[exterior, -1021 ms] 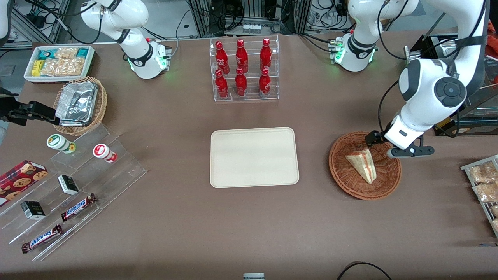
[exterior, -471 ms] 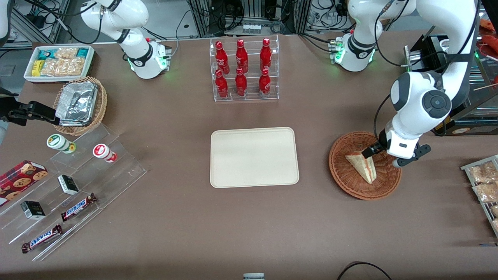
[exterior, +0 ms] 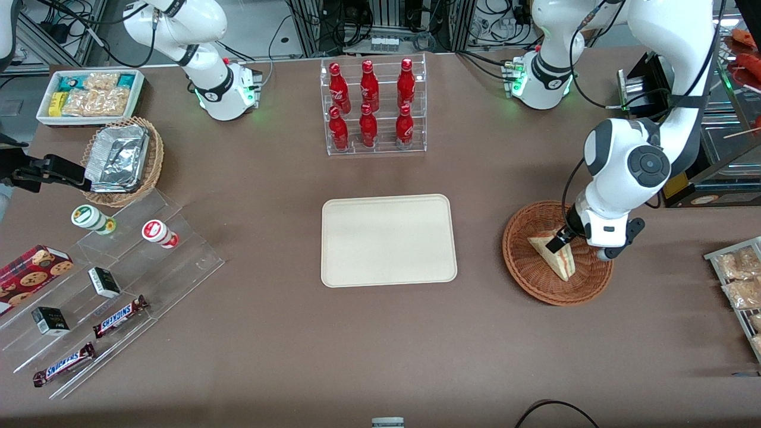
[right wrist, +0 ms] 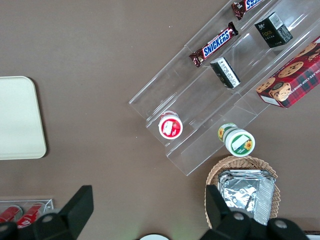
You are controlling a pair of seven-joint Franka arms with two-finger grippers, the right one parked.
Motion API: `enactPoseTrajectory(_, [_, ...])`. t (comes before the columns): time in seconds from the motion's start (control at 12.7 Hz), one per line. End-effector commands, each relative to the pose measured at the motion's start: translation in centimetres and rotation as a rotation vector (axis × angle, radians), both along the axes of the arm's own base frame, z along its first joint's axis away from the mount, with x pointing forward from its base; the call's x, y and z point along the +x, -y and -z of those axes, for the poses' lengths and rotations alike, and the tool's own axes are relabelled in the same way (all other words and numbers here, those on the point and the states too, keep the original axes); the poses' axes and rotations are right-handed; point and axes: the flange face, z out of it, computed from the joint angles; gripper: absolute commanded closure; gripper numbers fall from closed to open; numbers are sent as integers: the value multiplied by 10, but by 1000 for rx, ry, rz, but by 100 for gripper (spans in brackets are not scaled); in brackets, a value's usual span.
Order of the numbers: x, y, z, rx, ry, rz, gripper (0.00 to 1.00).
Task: Place sandwich from basket to tray
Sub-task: 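Lower the open left gripper and close it on the wrapped sandwich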
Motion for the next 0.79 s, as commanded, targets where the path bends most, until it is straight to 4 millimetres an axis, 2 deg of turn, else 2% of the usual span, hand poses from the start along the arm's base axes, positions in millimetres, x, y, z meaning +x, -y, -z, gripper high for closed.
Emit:
enactPoseTrajectory(0.0, [1, 3, 15, 4, 0, -12, 0])
enactPoseTrajectory(0.47, [3, 2, 43, -4, -9, -13, 0])
enactPoseTrajectory(0.63, [4, 2, 46, -6, -5, -12, 0])
enactPoseTrajectory(0.71, [4, 2, 46, -5, -6, -11, 8])
